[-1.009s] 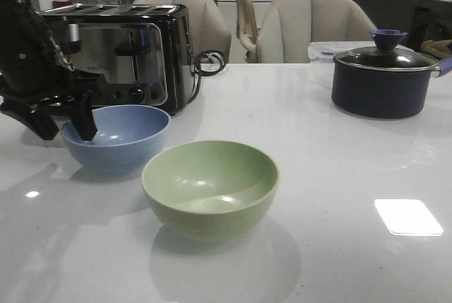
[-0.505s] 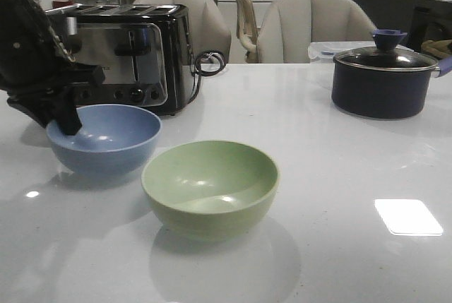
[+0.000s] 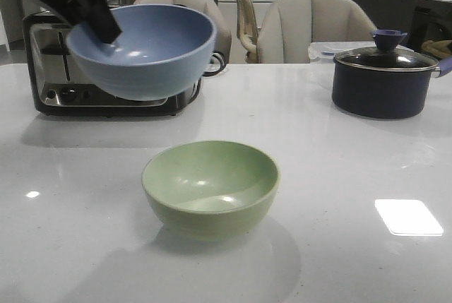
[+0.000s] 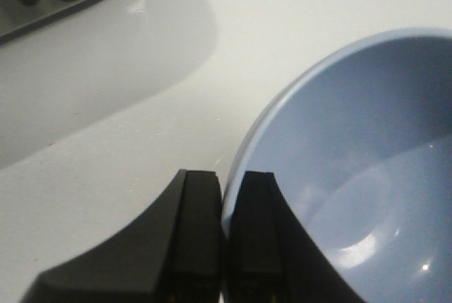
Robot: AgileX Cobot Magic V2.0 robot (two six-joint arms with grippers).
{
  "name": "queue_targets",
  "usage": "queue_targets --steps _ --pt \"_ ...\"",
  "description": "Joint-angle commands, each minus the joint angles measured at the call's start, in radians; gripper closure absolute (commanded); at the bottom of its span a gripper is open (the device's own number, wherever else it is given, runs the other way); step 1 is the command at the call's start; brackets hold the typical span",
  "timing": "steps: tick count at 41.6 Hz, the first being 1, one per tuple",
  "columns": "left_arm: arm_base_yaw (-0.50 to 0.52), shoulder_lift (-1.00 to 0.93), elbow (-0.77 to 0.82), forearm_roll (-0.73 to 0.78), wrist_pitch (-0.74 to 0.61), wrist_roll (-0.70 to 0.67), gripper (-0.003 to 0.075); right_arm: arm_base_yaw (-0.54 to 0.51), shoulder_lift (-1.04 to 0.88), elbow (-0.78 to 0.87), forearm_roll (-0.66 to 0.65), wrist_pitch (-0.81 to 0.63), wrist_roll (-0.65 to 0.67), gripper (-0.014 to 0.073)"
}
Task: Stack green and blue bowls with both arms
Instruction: 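Lift the blue bowl and lower it into the green bowl, then open the left gripper and withdraw it from the stacked bowls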
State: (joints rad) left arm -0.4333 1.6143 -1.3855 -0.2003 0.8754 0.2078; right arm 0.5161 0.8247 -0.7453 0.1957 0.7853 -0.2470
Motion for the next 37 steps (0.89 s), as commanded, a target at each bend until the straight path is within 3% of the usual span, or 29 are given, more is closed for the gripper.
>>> queue_targets --steps 1,9,23,27,33,37 --pt "-0.068 -0.026 -0.031 -0.024 -0.033 0.002 0.0622 -0.002 -0.008 -0.027 0.013 -0.063 -0.007 0.0171" --pt "-0.148 0.058 -0.031 -0.024 -0.050 0.002 0.0622 -0.002 -0.008 -0.027 0.013 -0.063 -0.007 0.0171" --pt "-0.154 0.196 -0.031 -0.014 -0.087 0.002 0.0611 -0.002 -0.008 -0.027 0.013 -0.063 -0.007 0.0171" --pt "-0.154 0.205 -0.031 -0.014 -0.092 0.002 0.0524 -0.002 -0.008 -0.027 0.013 -0.063 -0.007 0.0171" --pt "-0.154 0.191 -0.031 -0.016 -0.099 0.002 0.0276 -0.002 -0.008 -0.027 0.013 -0.063 -0.007 0.0171" --pt "-0.154 0.160 -0.031 -0.014 -0.099 0.002 0.0180 -0.002 -0.008 -0.027 0.013 -0.063 -0.007 0.0171"
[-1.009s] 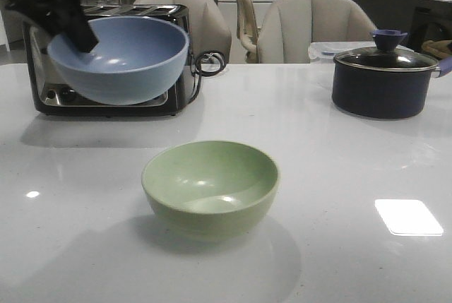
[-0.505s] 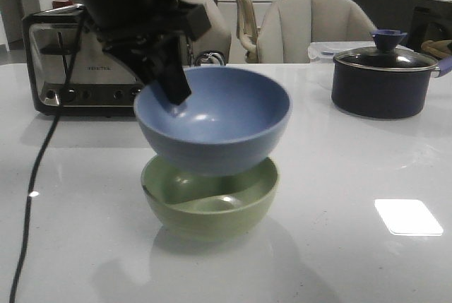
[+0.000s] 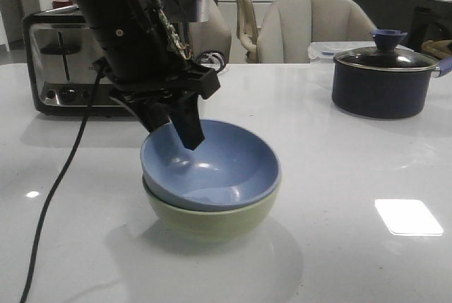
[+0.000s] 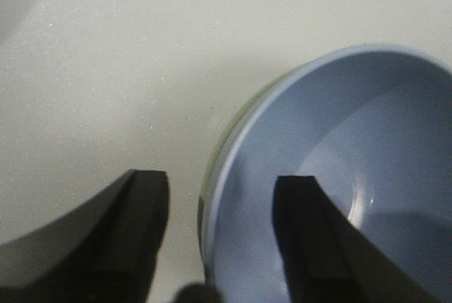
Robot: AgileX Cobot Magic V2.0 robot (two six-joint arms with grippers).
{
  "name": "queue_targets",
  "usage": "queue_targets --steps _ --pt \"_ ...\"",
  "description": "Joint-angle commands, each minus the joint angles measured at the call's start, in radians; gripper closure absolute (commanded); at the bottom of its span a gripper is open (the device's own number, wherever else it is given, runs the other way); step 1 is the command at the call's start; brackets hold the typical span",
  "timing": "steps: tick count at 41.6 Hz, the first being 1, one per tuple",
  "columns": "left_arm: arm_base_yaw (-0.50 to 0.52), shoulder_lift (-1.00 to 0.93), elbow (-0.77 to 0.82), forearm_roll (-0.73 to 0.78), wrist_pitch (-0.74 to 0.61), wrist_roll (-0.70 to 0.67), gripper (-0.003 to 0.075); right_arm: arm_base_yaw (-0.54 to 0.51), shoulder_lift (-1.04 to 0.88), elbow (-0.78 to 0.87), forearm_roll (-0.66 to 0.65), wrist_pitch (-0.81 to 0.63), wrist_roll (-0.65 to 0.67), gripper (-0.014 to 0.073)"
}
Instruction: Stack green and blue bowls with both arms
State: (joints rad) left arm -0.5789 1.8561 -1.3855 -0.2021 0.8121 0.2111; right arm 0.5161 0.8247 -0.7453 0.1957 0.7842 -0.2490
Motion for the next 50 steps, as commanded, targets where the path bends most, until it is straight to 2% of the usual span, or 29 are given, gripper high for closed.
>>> queue_targets --steps 1,19,39,50 --pt "-0.008 -0.095 -0.031 -0.008 -0.032 -0.001 0.0173 -0.002 -0.008 -0.027 0.013 -0.062 -0.005 0.0171" --pt "-0.010 -0.520 0.019 0.011 0.067 -0.001 0.0175 -0.002 -0.008 -0.027 0.013 -0.062 -0.005 0.0171" --pt "-0.010 -1.098 0.417 0.065 0.017 -0.003 0.0175 -0.002 -0.008 -0.027 0.013 -0.062 -0.005 0.0171" --pt "-0.010 -1.306 0.607 0.067 -0.039 -0.022 0.0175 -0.002 -0.009 -0.027 0.013 -0.058 -0.005 0.0171"
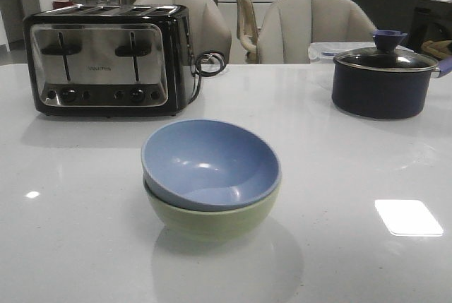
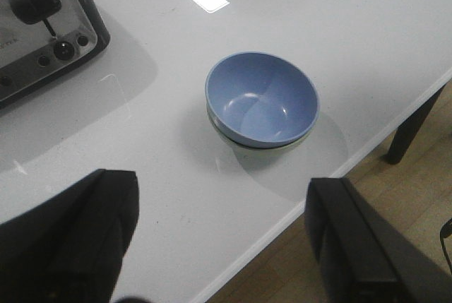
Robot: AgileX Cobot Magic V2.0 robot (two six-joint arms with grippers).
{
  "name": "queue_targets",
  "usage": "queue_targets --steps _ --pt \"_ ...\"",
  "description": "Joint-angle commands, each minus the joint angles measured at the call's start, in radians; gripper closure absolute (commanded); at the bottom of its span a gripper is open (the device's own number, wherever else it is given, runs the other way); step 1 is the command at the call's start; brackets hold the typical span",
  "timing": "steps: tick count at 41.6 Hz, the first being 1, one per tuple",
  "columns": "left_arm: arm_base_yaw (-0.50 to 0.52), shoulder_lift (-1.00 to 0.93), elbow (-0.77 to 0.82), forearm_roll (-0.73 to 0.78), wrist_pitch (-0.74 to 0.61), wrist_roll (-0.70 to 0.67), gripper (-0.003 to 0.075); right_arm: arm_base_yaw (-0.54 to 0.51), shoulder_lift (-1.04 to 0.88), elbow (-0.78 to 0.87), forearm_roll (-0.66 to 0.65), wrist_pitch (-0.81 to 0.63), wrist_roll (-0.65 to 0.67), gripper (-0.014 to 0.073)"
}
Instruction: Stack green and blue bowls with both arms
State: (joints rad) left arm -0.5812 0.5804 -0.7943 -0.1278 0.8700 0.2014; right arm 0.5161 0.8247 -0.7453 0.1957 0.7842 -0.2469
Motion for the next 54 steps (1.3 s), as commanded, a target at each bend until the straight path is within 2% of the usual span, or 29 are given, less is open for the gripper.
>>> queue_targets --steps 1,12,19,25,36,54 --pt "-0.008 -0.035 0.031 -0.007 -0.105 -0.012 0.0175 -0.002 -0.009 -0.027 0.013 -0.057 -0.007 0.0171" --pt "-0.008 -0.041 0.088 -0.007 -0.144 -0.016 0.0184 -0.002 -0.009 -0.027 0.013 -0.050 -0.007 0.0195" --pt "-0.008 -0.041 0.088 -0.007 -0.180 -0.017 0.0284 -0.002 -0.009 -0.027 0.013 -0.037 -0.007 0.0418" --pt "-0.008 -0.041 0.088 -0.007 -0.184 -0.017 0.0401 -0.002 -0.009 -0.027 0.013 -0.029 -0.007 0.0562" --pt "-0.008 -0.041 0.088 -0.020 -0.182 -0.017 0.0626 -0.002 -0.009 -0.027 0.013 -0.031 -0.007 0.0558" --pt "-0.008 -0.041 0.088 -0.016 -0.182 -0.017 0.0622 -0.002 -0.009 -0.027 0.013 -0.031 -0.007 0.0558"
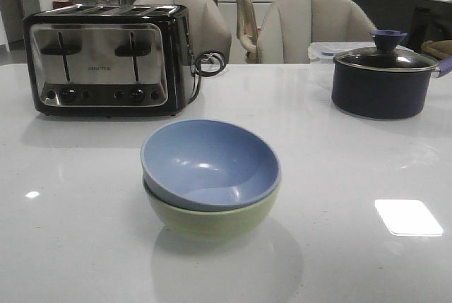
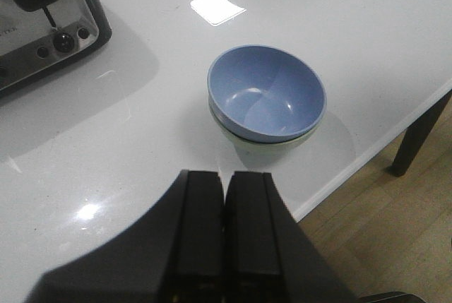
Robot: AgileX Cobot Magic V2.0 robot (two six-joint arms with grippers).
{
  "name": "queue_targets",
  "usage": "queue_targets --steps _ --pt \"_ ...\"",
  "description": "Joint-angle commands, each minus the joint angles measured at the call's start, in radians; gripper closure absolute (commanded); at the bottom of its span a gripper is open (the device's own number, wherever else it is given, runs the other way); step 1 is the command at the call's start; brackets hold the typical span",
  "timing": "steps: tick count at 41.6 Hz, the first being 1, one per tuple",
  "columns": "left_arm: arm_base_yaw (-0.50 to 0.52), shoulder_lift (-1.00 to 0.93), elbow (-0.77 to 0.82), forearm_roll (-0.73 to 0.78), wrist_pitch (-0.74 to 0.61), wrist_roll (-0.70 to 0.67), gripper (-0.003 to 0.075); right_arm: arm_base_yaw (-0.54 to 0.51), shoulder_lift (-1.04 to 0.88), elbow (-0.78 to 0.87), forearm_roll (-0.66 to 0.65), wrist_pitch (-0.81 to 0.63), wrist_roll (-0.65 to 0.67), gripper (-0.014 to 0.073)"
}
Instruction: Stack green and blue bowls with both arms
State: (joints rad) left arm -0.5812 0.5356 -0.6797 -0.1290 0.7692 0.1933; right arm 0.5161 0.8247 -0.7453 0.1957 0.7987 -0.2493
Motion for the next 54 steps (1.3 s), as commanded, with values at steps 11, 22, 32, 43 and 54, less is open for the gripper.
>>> queue_targets --steps 11,22,32,43,54 --pt "0.110 -0.106 0.109 0.169 -0.321 -0.009 0.0622 -0.002 -0.009 -0.027 0.013 -0.045 -0.004 0.0558" --pt "0.387 -0.381 0.404 0.155 -0.554 -0.009 0.0622 -0.002 -0.009 -0.027 0.013 -0.045 -0.004 0.0558" --pt "0.522 -0.553 0.620 0.069 -0.698 -0.009 0.0622 -0.002 -0.009 -0.027 0.013 -0.045 -0.004 0.0558" --pt "0.532 -0.559 0.690 0.005 -0.806 -0.009 0.0622 -0.002 -0.009 -0.027 0.013 -0.045 -0.004 0.0558" --pt "0.527 -0.558 0.690 -0.003 -0.806 -0.009 0.0622 -0.002 -0.009 -0.027 0.013 -0.045 -0.004 0.0558"
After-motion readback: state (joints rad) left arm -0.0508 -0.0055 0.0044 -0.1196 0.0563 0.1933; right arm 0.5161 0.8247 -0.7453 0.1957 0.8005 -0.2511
